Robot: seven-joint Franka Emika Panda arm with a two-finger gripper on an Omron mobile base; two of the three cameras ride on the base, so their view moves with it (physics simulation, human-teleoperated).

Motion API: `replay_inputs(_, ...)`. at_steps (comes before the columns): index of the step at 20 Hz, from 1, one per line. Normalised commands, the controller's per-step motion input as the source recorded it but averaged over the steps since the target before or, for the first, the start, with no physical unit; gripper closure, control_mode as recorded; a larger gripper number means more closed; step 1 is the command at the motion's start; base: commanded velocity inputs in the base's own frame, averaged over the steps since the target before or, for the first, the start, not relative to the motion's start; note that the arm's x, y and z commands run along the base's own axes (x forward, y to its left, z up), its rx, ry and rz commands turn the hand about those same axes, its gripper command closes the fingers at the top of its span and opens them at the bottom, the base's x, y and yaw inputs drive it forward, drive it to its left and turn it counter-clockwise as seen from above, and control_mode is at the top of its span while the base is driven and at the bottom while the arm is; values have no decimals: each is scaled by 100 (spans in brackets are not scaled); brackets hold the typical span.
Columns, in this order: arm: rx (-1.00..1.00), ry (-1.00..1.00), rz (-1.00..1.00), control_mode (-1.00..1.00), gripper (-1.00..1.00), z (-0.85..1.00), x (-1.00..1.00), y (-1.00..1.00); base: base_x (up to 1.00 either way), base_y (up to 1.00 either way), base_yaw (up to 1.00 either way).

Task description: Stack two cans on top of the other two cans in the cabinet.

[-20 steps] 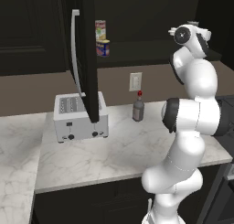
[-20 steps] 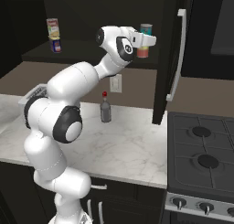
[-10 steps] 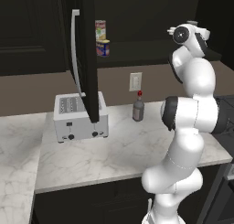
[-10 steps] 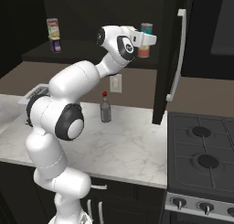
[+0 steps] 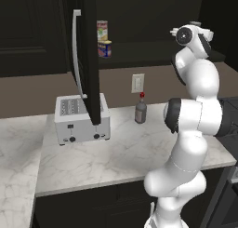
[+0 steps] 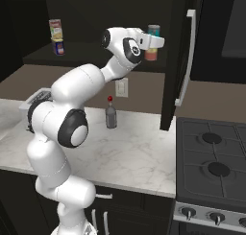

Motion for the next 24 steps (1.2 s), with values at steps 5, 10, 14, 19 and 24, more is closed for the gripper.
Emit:
replay_inputs(5, 0, 0, 0, -100, -100, -14, 0, 0, 0, 0, 0)
replay_inputs(10, 0, -2, 0, -100, -100, -8, 2, 1, 0, 0, 0)
replay_inputs(14, 0, -5, 0, -100, -100, 0, 9, 2, 0, 0, 0)
replay_inputs(19, 0, -5, 0, -100, -100, 0, 4, 2, 0, 0, 0)
replay_inputs(24, 0, 0, 0, -100, -100, -4, 0, 18, 0, 0, 0)
